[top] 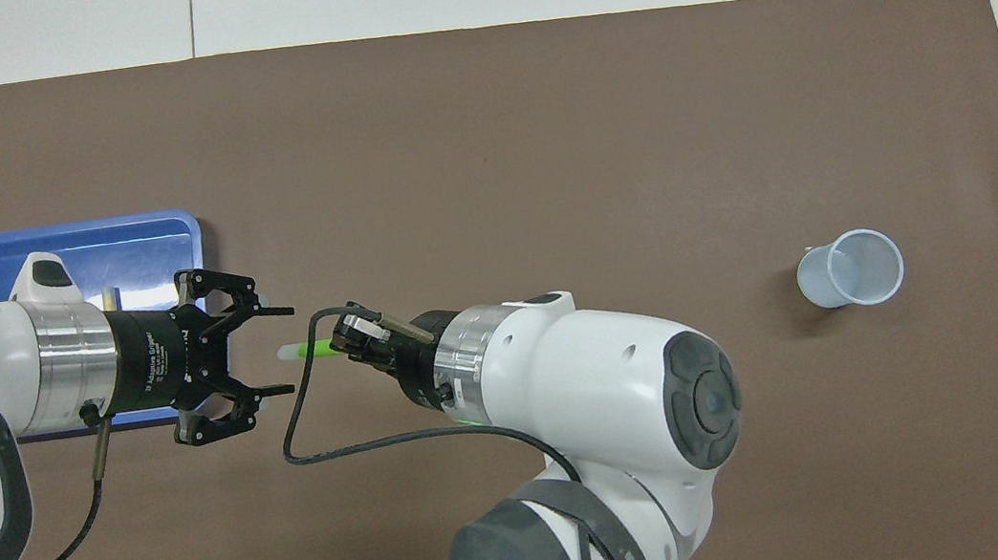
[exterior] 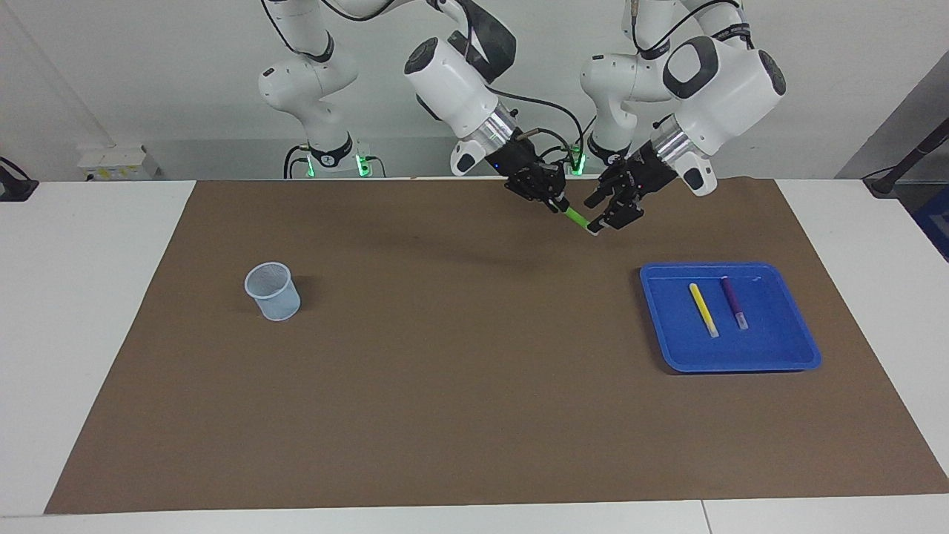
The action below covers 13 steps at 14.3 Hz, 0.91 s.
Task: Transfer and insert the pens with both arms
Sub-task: 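Carry the green pen into the white cup with the right gripper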
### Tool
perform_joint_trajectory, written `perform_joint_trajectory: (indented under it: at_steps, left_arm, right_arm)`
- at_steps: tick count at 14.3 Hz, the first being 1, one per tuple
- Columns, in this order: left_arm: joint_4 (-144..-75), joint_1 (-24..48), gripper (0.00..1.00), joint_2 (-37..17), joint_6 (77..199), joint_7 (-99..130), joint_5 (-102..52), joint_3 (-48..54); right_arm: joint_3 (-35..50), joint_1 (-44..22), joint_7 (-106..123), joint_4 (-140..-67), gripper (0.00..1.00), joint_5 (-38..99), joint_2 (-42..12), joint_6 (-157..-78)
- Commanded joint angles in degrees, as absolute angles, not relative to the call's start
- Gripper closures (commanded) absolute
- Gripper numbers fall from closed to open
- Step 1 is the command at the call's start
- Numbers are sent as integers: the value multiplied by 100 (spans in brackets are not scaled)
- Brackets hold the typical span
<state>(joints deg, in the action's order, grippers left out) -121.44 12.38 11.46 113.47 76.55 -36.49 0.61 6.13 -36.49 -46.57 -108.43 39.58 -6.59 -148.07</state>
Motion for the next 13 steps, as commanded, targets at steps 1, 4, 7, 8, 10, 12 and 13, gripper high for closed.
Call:
perform_joint_trajectory:
  at_steps: [1, 4, 7, 8, 10, 12, 13]
  left_arm:
    - [-12322, 1327, 0, 1318, 11435, 7253, -3709, -26]
    - [-12331, 1222, 0, 1327, 11260, 6278, -3657, -44]
    - [-12287, 906, 0, 1354, 10804, 4918, -3158, -44]
    - [-12278, 766, 0, 1362, 10654, 4339, -2946, -53]
    - [-12235, 397, 0, 1362, 10346, 3187, -2699, -53]
    - [-12138, 159, 0, 1354, 10143, 2263, -2427, -53]
    - [-12138, 150, 0, 1354, 10108, 1885, -2287, -61]
  right_arm:
    - [624, -3332, -3808, -10828, 100, 3991, -580, -14144]
    - [598, -2920, -2903, -10749, 100, 3265, -510, -13065]
    - [607, -2392, -1920, -10723, 100, 2708, -361, -12071]
    - [589, -2217, -1472, -10723, 100, 2594, -334, -11754]
    - [606, -1830, -628, -10714, 100, 1963, -281, -11182]
    - [598, -1566, 180, -10635, 100, 1234, -237, -10603]
    - [606, -1451, 680, -10626, 100, 874, -176, -10330]
